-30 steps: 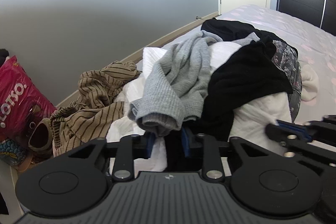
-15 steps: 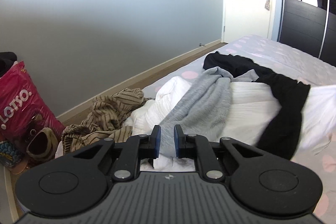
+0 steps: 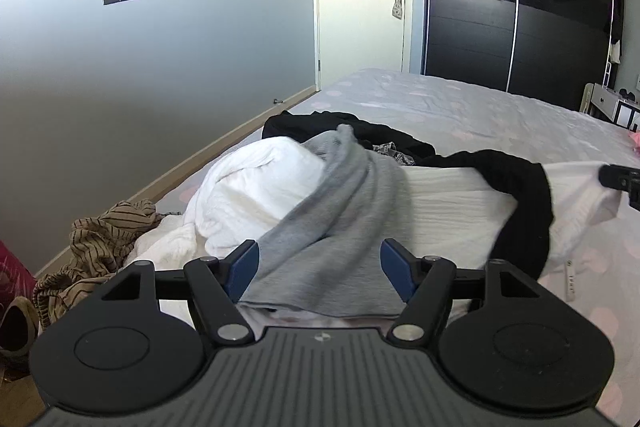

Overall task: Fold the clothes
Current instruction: 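Pull the white blanket from the pile with the right gripper while the left gripper grasps it too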

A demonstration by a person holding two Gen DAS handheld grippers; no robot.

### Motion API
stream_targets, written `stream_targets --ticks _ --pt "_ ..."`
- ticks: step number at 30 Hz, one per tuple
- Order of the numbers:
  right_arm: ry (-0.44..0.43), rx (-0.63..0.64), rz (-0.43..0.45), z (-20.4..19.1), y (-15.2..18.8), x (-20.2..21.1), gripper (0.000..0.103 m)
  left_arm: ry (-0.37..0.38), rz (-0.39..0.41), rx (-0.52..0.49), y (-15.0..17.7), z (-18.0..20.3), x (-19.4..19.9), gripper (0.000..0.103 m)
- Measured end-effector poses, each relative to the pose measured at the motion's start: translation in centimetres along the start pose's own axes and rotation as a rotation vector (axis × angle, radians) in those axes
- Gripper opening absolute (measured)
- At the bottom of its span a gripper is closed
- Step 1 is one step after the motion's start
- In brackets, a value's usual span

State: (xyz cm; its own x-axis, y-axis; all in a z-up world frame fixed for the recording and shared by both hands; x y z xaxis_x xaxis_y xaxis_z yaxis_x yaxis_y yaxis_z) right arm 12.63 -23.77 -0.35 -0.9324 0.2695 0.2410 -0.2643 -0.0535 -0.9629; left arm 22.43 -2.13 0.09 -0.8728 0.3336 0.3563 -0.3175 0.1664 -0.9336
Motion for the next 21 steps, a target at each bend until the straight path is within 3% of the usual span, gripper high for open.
stream_targets --ticks 3,7,8,10,14,17,21 --pt "0.064 -0.015 -0.040 2.5 2.0 0.6 0.001 -0.007 -0.034 -0.011 1.1 -0.1 -1.0 0.066" --pt "-0.008 -0.032 -0.239 3.6 6.7 0.1 0.003 -0.040 -0.068 0.004 2.2 -1.2 -1.5 0.066" --pt "-0.010 -0.033 -0.253 3.7 7.3 0.1 0.005 -0.062 -0.074 0.005 2.4 -1.8 -1.7 0.066" --pt "-0.012 -0.032 -0.273 3.8 8.2 0.3 0.009 -0.104 -0.089 0.005 2.8 -2.9 -2.0 0.070" --pt "-0.099 -0.085 -0.293 2.3 8.6 0.5 0.011 -0.153 -0.143 0.000 4.2 -4.8 -2.7 0.071" --pt "-0.188 -0.090 -0.273 -1.0 7.9 0.2 0.035 -0.159 -0.181 0.003 5.2 -5.6 -3.1 0.071" --pt "-0.313 -0.075 -0.244 -6.5 6.0 -0.7 0.043 -0.163 -0.207 0.002 6.0 -6.2 -3.2 0.072"
Point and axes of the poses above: each gripper's, at about its wrist camera, not at the fingertips, and x roughly against the way its jaws point, z to its right, y to its underside, the point moved 6 cm from there along -x, roughly the way its jaws point, and after that the axes turned 14 degrees about z, right-handed, at the moved point
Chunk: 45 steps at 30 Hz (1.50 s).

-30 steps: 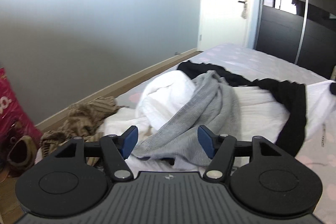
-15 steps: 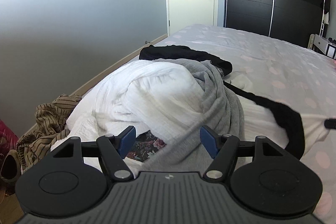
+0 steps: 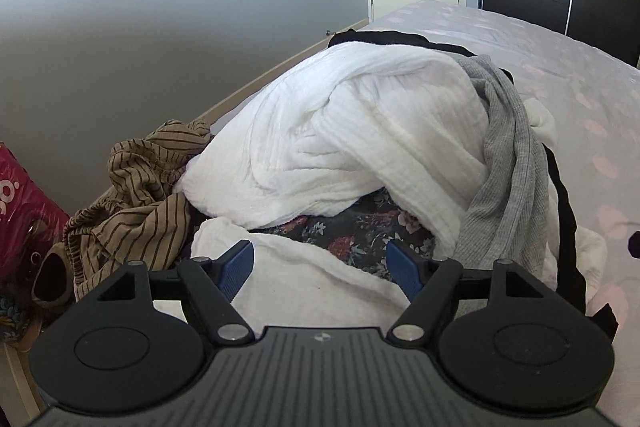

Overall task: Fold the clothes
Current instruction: 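Pull the white blanket from the pile with the right gripper while the left gripper grasps it too, then lift the white blanket with both grippers and carry it over the open bed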

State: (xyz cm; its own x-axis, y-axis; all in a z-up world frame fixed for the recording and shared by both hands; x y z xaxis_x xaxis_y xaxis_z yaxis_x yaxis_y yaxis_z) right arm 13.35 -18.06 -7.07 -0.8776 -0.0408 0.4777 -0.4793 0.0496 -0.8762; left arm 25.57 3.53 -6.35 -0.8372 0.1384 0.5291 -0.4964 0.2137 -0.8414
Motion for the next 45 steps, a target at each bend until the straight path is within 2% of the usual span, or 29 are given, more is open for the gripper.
stream_targets --ticks 4,6,9,12,14,15,17,19,22,25,27,29,32,34,36,40,42,44,45 --pt "-0.098 0.045 0.022 -4.6 -1.6 -1.7 0.056 0.009 -0.010 0.020 0.2 -0.5 -0.4 0.072" --pt "-0.122 0.067 0.035 -6.3 -2.2 -2.5 0.056 0.038 0.012 0.049 -0.3 -0.6 -0.4 0.072" --pt "-0.135 0.091 0.044 -8.1 -3.2 -4.3 0.056 0.097 0.050 0.103 -1.5 -0.6 -0.2 0.072" --pt "-0.127 0.097 0.033 -8.6 -3.8 -6.3 0.057 0.167 0.042 0.151 -2.3 0.3 -0.9 0.072" --pt "-0.107 0.110 0.011 -8.6 -3.8 -7.4 0.056 0.185 0.028 0.151 -2.5 0.9 -1.5 0.066" --pt "-0.100 0.111 -0.005 -8.5 -3.7 -8.0 0.055 0.186 0.020 0.142 -2.5 1.2 -1.8 0.064" --pt "-0.095 0.108 -0.036 -8.2 -3.5 -9.1 0.047 0.188 0.004 0.122 -2.6 1.9 -2.5 0.054" --pt "-0.101 0.115 -0.046 -8.1 -3.4 -9.7 0.033 0.190 -0.012 0.103 -2.6 2.5 -3.2 0.036" --pt "-0.090 0.157 -0.033 -8.1 -3.4 -9.8 0.017 0.193 -0.036 0.073 -2.6 3.5 -4.3 0.017" --pt "-0.072 0.164 -0.021 -7.2 -3.8 -9.5 0.014 0.178 -0.027 0.049 -3.0 3.9 -4.3 0.006" --pt "-0.043 0.165 -0.006 -6.2 -4.3 -9.1 0.014 0.168 -0.008 0.048 -3.3 3.7 -3.9 0.004" --pt "0.002 0.172 0.015 -4.7 -4.9 -8.7 0.014 0.144 0.048 0.030 -4.2 3.5 -3.1 0.002" --pt "0.085 0.194 0.050 -2.1 -6.2 -8.4 0.009 0.109 0.130 0.006 -5.6 3.3 -1.9 0.002" --pt "0.171 0.213 0.089 -0.3 -7.5 -8.4 0.009 0.103 0.152 0.022 -6.4 3.0 -1.3 0.002" --pt "0.248 0.220 0.119 1.4 -8.9 -8.4 0.008 0.099 0.161 0.039 -7.0 2.7 -0.9 0.002" --pt "0.330 0.236 0.106 3.3 -9.9 -9.0 0.009 0.064 0.209 0.053 -7.6 1.7 -0.1 0.002" --pt "0.290 0.214 0.053 3.5 -9.2 -9.5 0.011 0.075 0.231 0.057 -8.1 1.5 0.4 0.002" --pt "0.255 0.187 0.025 3.3 -8.3 -9.2 0.024 0.111 0.255 0.058 -8.6 2.1 1.5 0.002" --pt "0.235 0.177 0.037 3.0 -7.9 -8.6 0.040 0.132 0.271 0.053 -8.9 2.6 2.2 0.002"
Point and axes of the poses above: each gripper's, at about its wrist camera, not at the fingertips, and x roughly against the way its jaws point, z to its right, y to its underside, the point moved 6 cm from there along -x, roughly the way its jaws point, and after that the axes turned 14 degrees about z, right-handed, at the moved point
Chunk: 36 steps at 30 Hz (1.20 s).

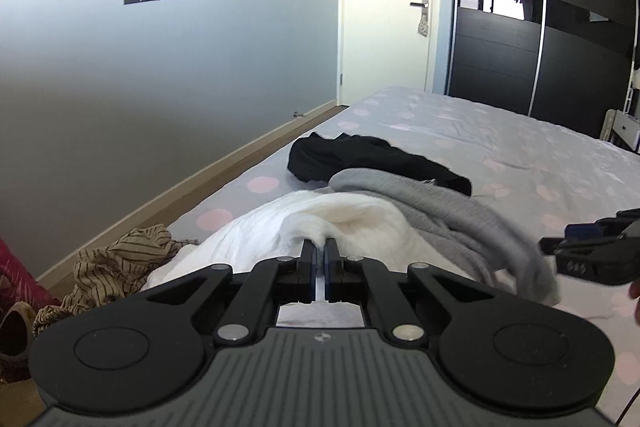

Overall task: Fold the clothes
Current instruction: 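Lift the white blanket with both grippers and carry it over the open bed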

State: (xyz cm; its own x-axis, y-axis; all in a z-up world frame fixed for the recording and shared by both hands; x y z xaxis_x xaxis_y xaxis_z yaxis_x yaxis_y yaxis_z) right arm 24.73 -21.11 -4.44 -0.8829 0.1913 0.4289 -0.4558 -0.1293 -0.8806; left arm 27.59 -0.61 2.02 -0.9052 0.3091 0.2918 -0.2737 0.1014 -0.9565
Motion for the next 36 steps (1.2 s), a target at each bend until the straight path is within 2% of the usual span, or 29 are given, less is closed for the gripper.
stream_targets --ticks 1,4,7,9,12,14,18,20,22,23,24,29,36 --pt "-0.028 -0.010 0.018 -0.3 0.2 0.7 0.046 0.029 0.020 -0.013 -0.5 0.9 0.6 0.002" --pt "-0.119 -0.016 0.041 -2.0 0.9 3.5 0.046 0.128 0.063 -0.042 -1.7 4.0 2.2 0.001" --pt "-0.212 -0.023 0.060 -3.0 1.6 6.8 0.046 0.217 0.071 -0.044 -2.5 6.6 3.4 0.001" --pt "-0.305 -0.025 0.060 -3.6 2.2 9.3 0.046 0.260 0.080 -0.044 -3.0 8.1 4.4 0.001" --pt "-0.411 -0.011 0.063 -4.7 3.4 13.0 0.057 0.308 0.093 -0.057 -3.4 10.4 6.0 0.001" --pt "-0.440 -0.009 0.088 -5.3 3.8 15.2 0.060 0.336 0.087 -0.069 -3.2 11.9 7.0 0.001" --pt "-0.405 -0.058 0.162 -5.4 3.3 17.6 0.063 0.370 0.075 -0.089 -2.8 14.1 9.0 0.001" --pt "-0.409 -0.108 0.201 -5.0 3.1 18.2 0.056 0.373 0.068 -0.089 -2.8 14.6 9.7 0.001" --pt "-0.404 -0.144 0.227 -4.7 3.0 18.8 0.024 0.370 0.062 -0.081 -3.0 14.5 10.5 0.001" --pt "-0.395 -0.153 0.232 -4.5 3.0 19.1 0.015 0.370 0.058 -0.077 -3.2 14.5 10.9 0.001" --pt "-0.382 -0.155 0.250 -3.9 2.6 20.0 0.000 0.372 0.056 -0.076 -3.4 14.5 11.3 0.001" --pt "-0.316 -0.159 0.350 -0.4 0.4 24.8 0.000 0.410 0.095 -0.107 -5.2 16.0 14.6 0.001" --pt "-0.223 -0.163 0.490 4.6 -2.7 31.8 0.000 0.563 0.207 -0.132 -9.7 21.1 21.1 0.001"
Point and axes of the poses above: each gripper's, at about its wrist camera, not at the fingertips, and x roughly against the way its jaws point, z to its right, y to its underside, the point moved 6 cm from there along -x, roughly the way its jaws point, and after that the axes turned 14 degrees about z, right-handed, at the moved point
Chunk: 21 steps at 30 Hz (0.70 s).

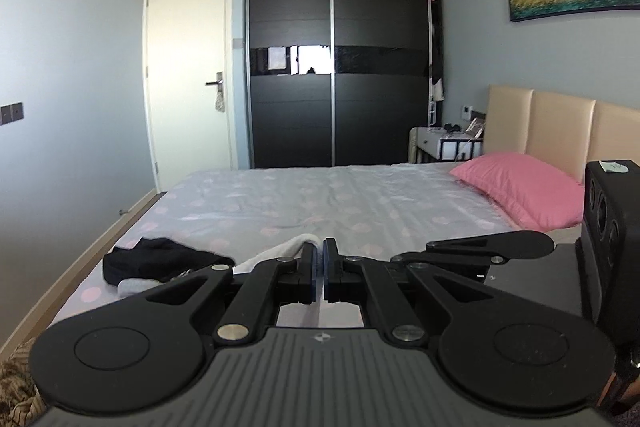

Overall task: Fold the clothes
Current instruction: 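Lift the white blanket with both grippers and carry it over the open bed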

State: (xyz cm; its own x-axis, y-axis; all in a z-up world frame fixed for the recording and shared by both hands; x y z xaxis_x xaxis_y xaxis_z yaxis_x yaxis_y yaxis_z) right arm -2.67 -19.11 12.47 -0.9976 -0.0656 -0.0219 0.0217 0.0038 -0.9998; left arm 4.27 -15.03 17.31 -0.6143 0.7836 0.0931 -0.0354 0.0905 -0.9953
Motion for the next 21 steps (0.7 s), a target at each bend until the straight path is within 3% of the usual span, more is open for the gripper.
stream_targets --ticks 2,7,15,17,19,21 --pt "0.022 0.009 0.041 0.8 -2.0 1.6 0.000 0.054 0.024 -0.004 -1.3 2.3 0.1 0.001" --pt "0.068 0.061 0.050 3.3 -5.0 6.7 0.000 0.190 0.084 -0.013 -4.7 8.0 0.3 0.001" --pt "0.224 0.062 -0.027 9.7 -3.8 14.4 0.006 0.371 0.052 -0.025 -4.3 16.7 -3.4 0.001" --pt "0.256 0.059 -0.058 11.2 -3.0 15.9 0.011 0.419 0.047 -0.035 -4.4 19.0 -4.3 0.001" --pt "0.289 0.057 -0.090 12.7 -2.2 17.5 0.025 0.470 0.045 -0.045 -4.6 21.3 -5.1 0.001" --pt "0.324 0.058 -0.115 14.0 -1.3 19.0 0.029 0.519 0.037 -0.045 -4.4 23.7 -5.6 0.001"
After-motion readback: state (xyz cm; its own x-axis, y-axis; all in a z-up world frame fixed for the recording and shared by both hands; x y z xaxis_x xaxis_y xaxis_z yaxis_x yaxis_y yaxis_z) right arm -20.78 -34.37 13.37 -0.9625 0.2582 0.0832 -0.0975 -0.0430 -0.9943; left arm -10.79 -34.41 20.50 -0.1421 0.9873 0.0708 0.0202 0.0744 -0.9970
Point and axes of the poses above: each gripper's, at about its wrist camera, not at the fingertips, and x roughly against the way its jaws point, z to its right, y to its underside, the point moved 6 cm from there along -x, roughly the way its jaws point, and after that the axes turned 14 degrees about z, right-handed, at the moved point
